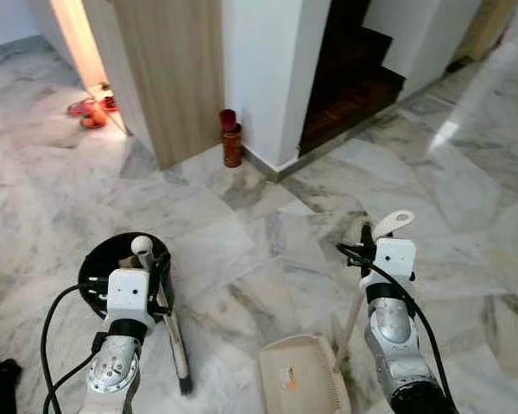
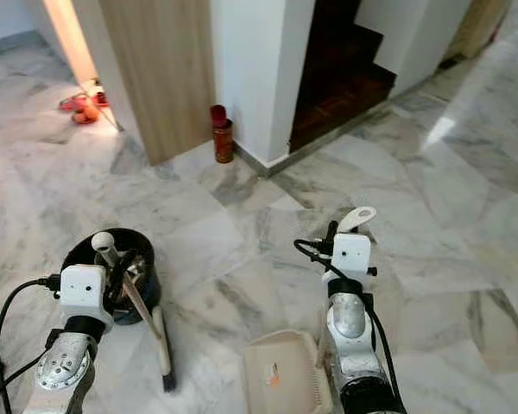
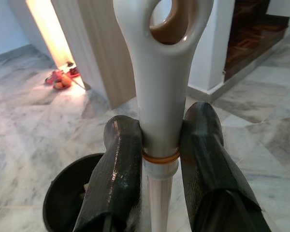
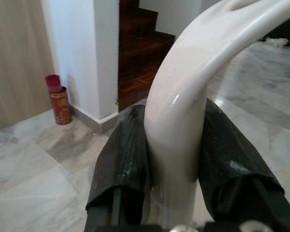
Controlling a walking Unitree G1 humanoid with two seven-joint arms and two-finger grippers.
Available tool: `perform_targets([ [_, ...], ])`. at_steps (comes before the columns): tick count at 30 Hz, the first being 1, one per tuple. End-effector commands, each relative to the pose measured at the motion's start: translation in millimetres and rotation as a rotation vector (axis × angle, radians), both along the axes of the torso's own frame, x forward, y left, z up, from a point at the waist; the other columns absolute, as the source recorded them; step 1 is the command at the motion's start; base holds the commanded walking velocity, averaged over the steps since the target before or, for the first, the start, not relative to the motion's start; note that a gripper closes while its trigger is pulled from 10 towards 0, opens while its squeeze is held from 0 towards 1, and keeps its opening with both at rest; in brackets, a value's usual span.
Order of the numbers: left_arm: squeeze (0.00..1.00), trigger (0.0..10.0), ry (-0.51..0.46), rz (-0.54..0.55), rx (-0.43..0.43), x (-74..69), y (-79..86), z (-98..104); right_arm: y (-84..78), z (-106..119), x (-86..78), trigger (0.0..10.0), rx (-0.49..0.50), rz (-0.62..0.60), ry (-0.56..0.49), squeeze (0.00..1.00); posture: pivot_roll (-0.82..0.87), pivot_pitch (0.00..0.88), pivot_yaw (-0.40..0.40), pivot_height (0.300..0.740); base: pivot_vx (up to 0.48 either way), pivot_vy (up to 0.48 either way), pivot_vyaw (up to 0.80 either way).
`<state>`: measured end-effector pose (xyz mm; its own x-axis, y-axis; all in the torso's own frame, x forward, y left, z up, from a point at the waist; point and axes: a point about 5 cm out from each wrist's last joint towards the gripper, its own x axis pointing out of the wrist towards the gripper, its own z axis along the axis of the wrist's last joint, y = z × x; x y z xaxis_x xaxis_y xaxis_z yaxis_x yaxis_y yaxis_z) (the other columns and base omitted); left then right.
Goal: Sweep floor
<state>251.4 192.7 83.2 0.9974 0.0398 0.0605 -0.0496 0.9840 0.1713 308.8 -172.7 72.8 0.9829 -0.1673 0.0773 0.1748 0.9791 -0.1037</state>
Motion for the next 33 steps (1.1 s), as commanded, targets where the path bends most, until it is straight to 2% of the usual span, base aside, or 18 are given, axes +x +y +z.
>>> perform_targets([
  [1,0.0,10.0,-0.036,0.003,0.003,0.9,-0.6,7.1,0.5,8.8,3.3,10.0,0.001,0.005,-0.036,0.0,0.14,0.142,-0.025,0.74,0.0,0.0,-0.8],
  [8,0.0,10.0,-0.03,-0.008,0.015,2.7,-0.1,7.6,0.7,8.8,3.3,10.0,-0.003,0.004,-0.034,0.0,0.13,0.138,-0.018,0.74,0.0,0.0,-0.8],
  [14,0.0,10.0,-0.032,-0.026,0.026,4.9,-1.4,8.3,-1.2,8.3,2.3,10.0,-0.005,-0.006,-0.036,0.0,0.13,0.129,-0.011,0.74,0.0,-0.415,-0.8],
  [22,0.0,10.0,-0.029,-0.012,0.024,3.2,3.8,7.6,-1.4,8.4,1.9,10.0,-0.005,-0.004,-0.037,0.0,0.13,0.11,-0.018,0.74,0.0,0.0,-0.8],
  [33,0.0,10.0,-0.035,-0.015,0.009,5.9,-2.0,5.6,1.0,11.4,3.9,10.0,-0.012,0.015,-0.048,0.0,0.12,0.083,-0.029,0.74,0.0,0.0,-0.8],
])
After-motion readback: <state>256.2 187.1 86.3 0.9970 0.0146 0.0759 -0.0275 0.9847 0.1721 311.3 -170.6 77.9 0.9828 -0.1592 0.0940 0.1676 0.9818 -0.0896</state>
